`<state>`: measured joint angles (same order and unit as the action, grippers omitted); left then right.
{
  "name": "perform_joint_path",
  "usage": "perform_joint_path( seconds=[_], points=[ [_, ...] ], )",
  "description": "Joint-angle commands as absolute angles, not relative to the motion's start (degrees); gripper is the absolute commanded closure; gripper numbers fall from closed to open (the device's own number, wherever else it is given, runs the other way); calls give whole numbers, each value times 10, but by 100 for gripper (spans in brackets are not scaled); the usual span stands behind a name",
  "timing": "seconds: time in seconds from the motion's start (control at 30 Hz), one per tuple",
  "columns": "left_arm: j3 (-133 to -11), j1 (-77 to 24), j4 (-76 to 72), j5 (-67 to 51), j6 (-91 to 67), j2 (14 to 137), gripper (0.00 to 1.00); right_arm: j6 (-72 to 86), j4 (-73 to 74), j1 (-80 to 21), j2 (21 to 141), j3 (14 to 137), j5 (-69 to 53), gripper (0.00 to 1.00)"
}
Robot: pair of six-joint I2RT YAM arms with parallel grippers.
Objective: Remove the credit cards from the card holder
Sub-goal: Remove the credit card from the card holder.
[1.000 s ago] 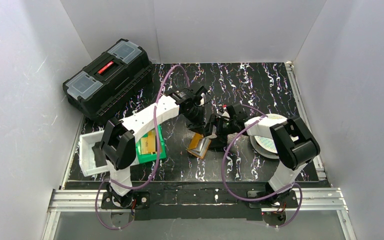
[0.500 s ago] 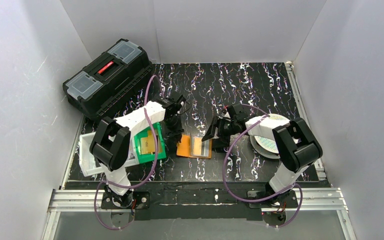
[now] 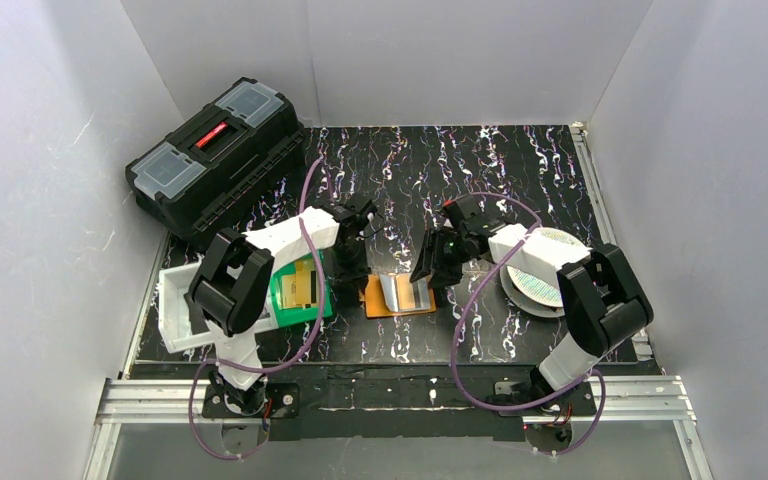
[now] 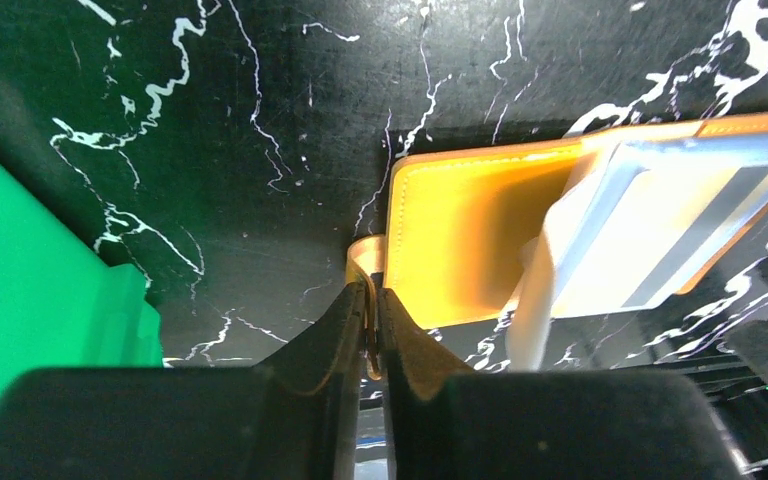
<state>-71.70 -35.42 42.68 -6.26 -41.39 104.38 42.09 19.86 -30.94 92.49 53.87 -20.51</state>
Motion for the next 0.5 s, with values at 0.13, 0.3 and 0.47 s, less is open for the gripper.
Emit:
perform_joint_path(
  seconds=[0.13,0.3,0.47],
  points=[
    [-777,-357,502,-12,-392,977,64,384,256,-344,928,611,-163,47],
    [-819,-357,515,-42,-389,939,62,384,258,-345,940,614,-161,50],
    [-858,-386,460,-143,-412,964,64,389,258,-344,947,608,-155,54]
  ],
)
